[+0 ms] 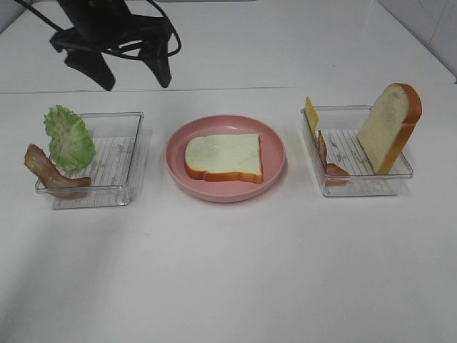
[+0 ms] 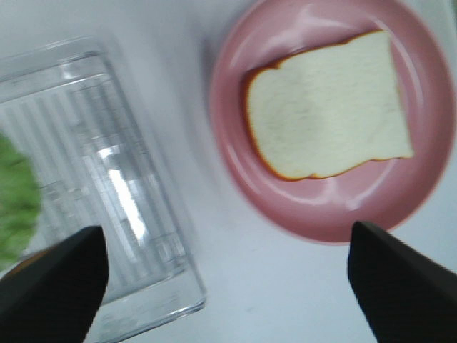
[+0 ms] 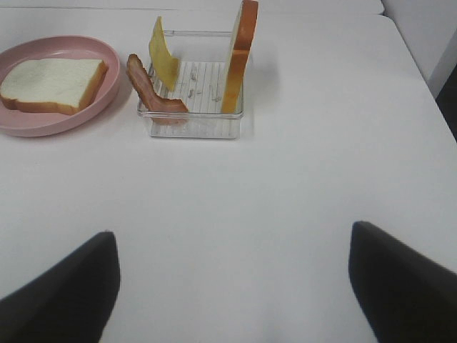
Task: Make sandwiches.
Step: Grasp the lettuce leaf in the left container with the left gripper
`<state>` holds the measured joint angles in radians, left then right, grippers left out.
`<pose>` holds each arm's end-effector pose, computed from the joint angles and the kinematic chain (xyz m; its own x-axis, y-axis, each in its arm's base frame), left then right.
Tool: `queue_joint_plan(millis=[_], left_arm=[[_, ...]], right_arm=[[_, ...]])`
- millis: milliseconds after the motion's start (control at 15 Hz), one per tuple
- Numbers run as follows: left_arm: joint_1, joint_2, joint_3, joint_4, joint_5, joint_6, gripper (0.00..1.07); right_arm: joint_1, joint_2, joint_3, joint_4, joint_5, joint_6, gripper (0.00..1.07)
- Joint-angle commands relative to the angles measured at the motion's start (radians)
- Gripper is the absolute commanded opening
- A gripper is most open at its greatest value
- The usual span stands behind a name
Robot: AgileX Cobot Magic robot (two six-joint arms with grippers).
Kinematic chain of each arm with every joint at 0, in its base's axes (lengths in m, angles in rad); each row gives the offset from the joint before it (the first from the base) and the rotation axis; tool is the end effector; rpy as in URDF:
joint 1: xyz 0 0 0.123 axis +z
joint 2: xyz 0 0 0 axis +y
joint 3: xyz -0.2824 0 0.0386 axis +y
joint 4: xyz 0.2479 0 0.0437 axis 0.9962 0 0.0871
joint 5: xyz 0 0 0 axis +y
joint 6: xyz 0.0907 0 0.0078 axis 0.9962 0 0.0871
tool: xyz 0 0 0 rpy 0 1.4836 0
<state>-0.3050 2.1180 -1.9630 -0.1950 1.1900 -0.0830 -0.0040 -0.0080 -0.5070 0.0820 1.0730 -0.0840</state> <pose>0.4335 -0.1536 0.2639 -0.9489 0.1382 -0.2838 0.2041 0.9545 -0.2176 -0.0075 0.0066 0.2783 -0.4492 -0.0429 -0.8924 -0.0804 0.9967 -0.0074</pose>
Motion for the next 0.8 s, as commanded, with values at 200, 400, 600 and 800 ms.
queue_joint_plan(millis=[200, 400, 600, 800], left_arm=[[-0.005, -0.023, 0.001, 0.294, 0.100, -0.098, 0.82], [0.036, -0.018, 0.001, 0.279, 0.099, -0.108, 0.82], [0.166, -0.014, 0.001, 0.148, 0.098, -0.107, 0.82], [0.214, 0.006, 0.001, 0.147, 0.097, -0.092, 0.82]], right_arm=[[-0.008, -0.012, 0.001, 0.002, -0.012, -0.011, 0.83], [-0.008, -0.012, 0.001, 0.002, -0.012, -0.011, 0.83], [-0.008, -0.012, 0.001, 0.002, -0.012, -0.011, 0.83], [-0.008, -0.012, 0.001, 0.002, -0.012, -0.011, 0.83]])
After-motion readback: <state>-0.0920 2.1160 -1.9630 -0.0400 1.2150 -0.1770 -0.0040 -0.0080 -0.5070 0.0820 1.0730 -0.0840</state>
